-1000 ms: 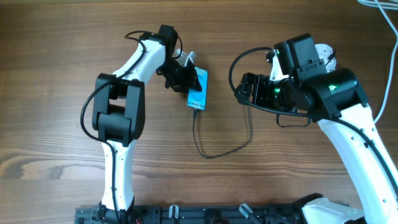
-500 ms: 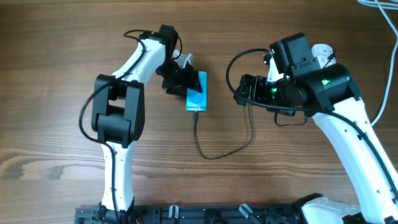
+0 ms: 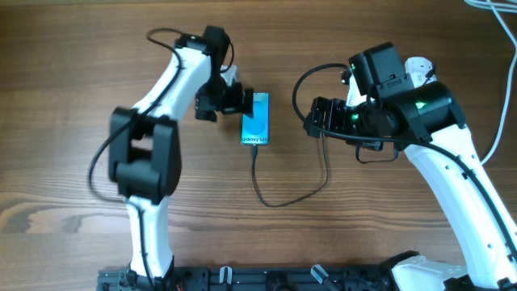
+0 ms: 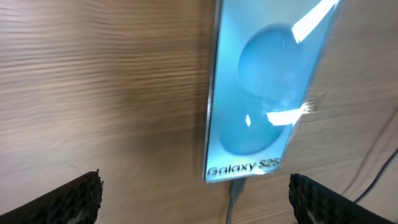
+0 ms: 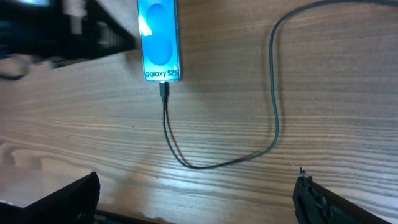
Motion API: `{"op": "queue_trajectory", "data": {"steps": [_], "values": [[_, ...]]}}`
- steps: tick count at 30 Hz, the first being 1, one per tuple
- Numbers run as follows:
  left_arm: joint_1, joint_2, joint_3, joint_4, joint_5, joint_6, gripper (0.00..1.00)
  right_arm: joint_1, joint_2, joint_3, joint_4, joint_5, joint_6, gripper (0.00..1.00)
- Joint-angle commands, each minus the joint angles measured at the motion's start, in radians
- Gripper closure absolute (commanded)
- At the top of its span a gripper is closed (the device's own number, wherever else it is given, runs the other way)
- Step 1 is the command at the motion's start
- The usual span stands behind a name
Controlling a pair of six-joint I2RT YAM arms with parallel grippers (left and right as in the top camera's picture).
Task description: Plug charger to phone and switch on socket
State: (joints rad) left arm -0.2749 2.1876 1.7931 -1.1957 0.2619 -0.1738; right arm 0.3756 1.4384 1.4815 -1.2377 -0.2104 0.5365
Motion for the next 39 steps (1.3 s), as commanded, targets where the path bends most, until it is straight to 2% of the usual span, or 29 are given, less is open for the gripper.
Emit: {"op": "queue_trajectory", "data": {"steps": [1, 6, 10, 17, 22, 26, 33, 39], "values": [[0.005, -0.233, 0.006, 0.011, -0.263, -0.196, 0.0, -0.027, 0.005, 0.0, 0.019, 0.03, -0.013, 0.0], [0.005, -0.351, 0.006, 0.028, -0.397, -0.23, 0.0, -0.102, 0.006, 0.032, 0.016, 0.03, -0.057, 0.0], [0.005, -0.356, 0.006, 0.028, -0.402, -0.227, 0.0, -0.217, 0.006, 0.041, 0.016, 0.03, -0.066, 0.0], [0.005, -0.356, 0.006, 0.028, -0.402, -0.227, 0.0, -0.506, 0.072, 0.098, 0.007, 0.03, -0.117, 0.01], [0.005, -0.356, 0.006, 0.028, -0.402, -0.227, 0.0, -0.646, 0.127, 0.112, 0.172, 0.07, -0.117, 0.0], [0.005, -0.356, 0.006, 0.028, -0.402, -0.227, 0.0, -0.69, 0.146, 0.111, 0.233, 0.144, -0.116, 0.0], [0.005, -0.356, 0.006, 0.028, -0.402, -0.227, 0.0, -0.681, 0.156, 0.053, 0.137, 0.136, -0.03, 0.0], [0.005, -0.356, 0.006, 0.028, -0.402, -0.227, 0.0, -0.681, 0.158, -0.002, 0.133, 0.132, 0.043, 0.0]]}}
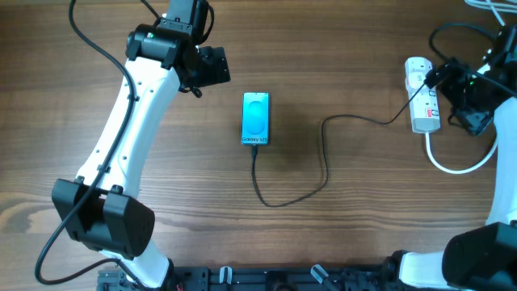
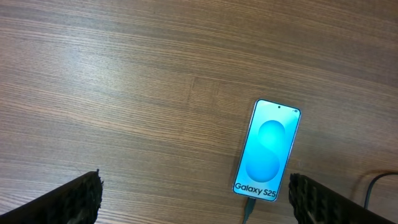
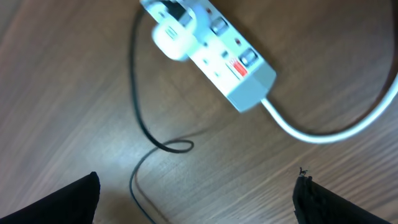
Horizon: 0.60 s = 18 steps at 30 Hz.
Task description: Plug charger to phone and switch on socket
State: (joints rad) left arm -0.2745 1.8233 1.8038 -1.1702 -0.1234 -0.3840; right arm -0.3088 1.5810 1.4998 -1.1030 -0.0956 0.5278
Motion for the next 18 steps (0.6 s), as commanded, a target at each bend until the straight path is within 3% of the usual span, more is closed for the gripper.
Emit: {"op": "queue_trajectory", "data": {"steps": [1, 13, 18], "values": [[0.004, 0.009, -0.005, 0.003, -0.016, -0.017, 0.0, 0.004, 0.015, -0.02, -0.001, 0.018, 0.051, 0.0], [0.004, 0.009, -0.005, 0.003, -0.016, -0.017, 0.0, 0.003, 0.016, -0.02, 0.064, 0.034, 0.052, 0.0], [0.004, 0.009, -0.005, 0.003, -0.016, -0.017, 0.0, 0.003, 0.017, -0.02, 0.114, 0.15, 0.052, 0.0]]}}
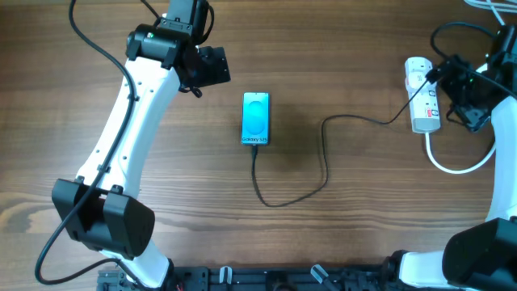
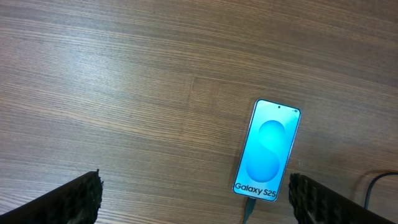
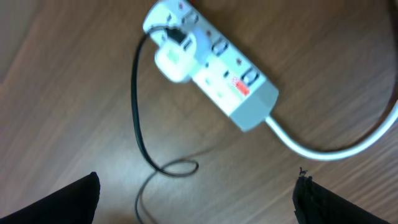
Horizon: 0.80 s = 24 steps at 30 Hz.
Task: Plug charger to phone and switch on socket
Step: 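Lower the right gripper onto the white power strip's switch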
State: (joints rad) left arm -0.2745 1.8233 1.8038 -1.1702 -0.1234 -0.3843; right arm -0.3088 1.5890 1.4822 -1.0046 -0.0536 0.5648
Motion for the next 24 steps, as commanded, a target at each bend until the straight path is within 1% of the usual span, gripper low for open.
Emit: {"op": "queue_trajectory", "data": {"steps": [1, 6, 10, 11, 13, 17, 20, 24], "values": [[0.004, 0.009, -0.005, 0.003, -0.016, -0.016, 0.0, 0.003, 0.009, -0.003, 0.018, 0.134, 0.015, 0.0], [0.004, 0.009, -0.005, 0.003, -0.016, -0.016, 0.0, 0.003, 0.047, -0.003, 0.06, 0.289, 0.013, 0.0], [0.004, 0.009, -0.005, 0.003, -0.016, -0.016, 0.0, 0.002, 0.15, -0.003, 0.13, 0.417, 0.01, 0.0], [0.004, 0.009, -0.005, 0.003, -0.016, -0.016, 0.0, 0.0, 0.175, -0.003, 0.135, 0.43, -0.002, 0.0], [0.004, 0.009, -0.005, 0.003, -0.016, -0.016, 0.0, -0.01, 0.223, -0.003, 0.146, 0.451, -0.073, 0.0], [0.004, 0.009, -0.005, 0.003, -0.016, -0.016, 0.0, -0.031, 0.29, -0.003, 0.203, 0.402, -0.094, 0.0], [0.004, 0.009, -0.005, 0.003, -0.016, -0.016, 0.0, -0.043, 0.307, -0.003, 0.237, 0.372, -0.099, 0.0], [0.004, 0.009, -0.005, 0.003, -0.016, -0.016, 0.0, -0.065, 0.307, -0.003, 0.301, 0.287, -0.17, 0.0]]}}
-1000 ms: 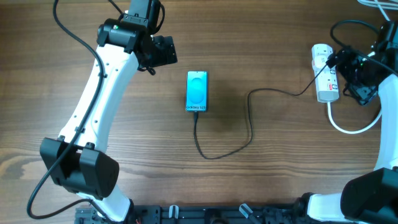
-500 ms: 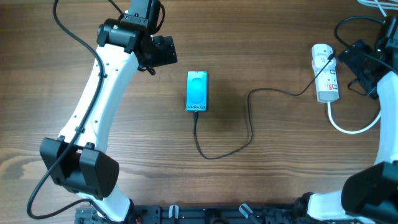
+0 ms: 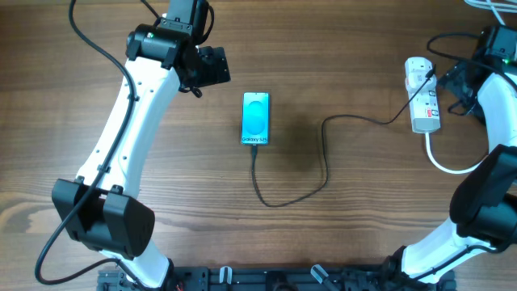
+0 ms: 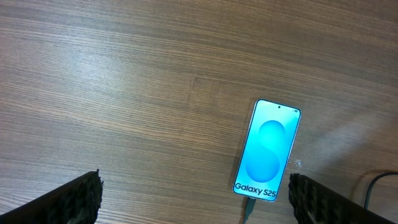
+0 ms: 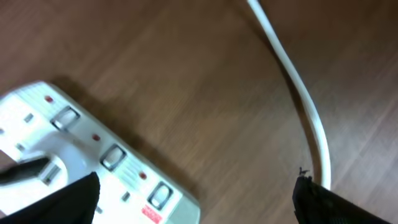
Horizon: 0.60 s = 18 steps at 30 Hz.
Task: Plug charger to phone and switch on socket
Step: 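Lower the right gripper onto the white power strip's switch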
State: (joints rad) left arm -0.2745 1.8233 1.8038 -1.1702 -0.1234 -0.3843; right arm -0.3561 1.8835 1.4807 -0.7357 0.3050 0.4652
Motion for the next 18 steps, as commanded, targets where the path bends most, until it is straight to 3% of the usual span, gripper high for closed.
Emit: {"op": "queue_trajectory", "data": {"steps": [1, 7, 18], "values": [[0.004, 0.009, -0.005, 0.003, -0.016, -0.016, 0.0, -0.024, 0.013, -0.001, 0.048, -0.107, -0.097, 0.0], [0.004, 0.009, -0.005, 0.003, -0.016, -0.016, 0.0, -0.037, 0.05, -0.001, 0.081, -0.156, -0.205, 0.0], [0.004, 0.009, -0.005, 0.003, -0.016, -0.016, 0.0, -0.064, 0.138, -0.001, 0.113, -0.157, -0.207, 0.0]]}}
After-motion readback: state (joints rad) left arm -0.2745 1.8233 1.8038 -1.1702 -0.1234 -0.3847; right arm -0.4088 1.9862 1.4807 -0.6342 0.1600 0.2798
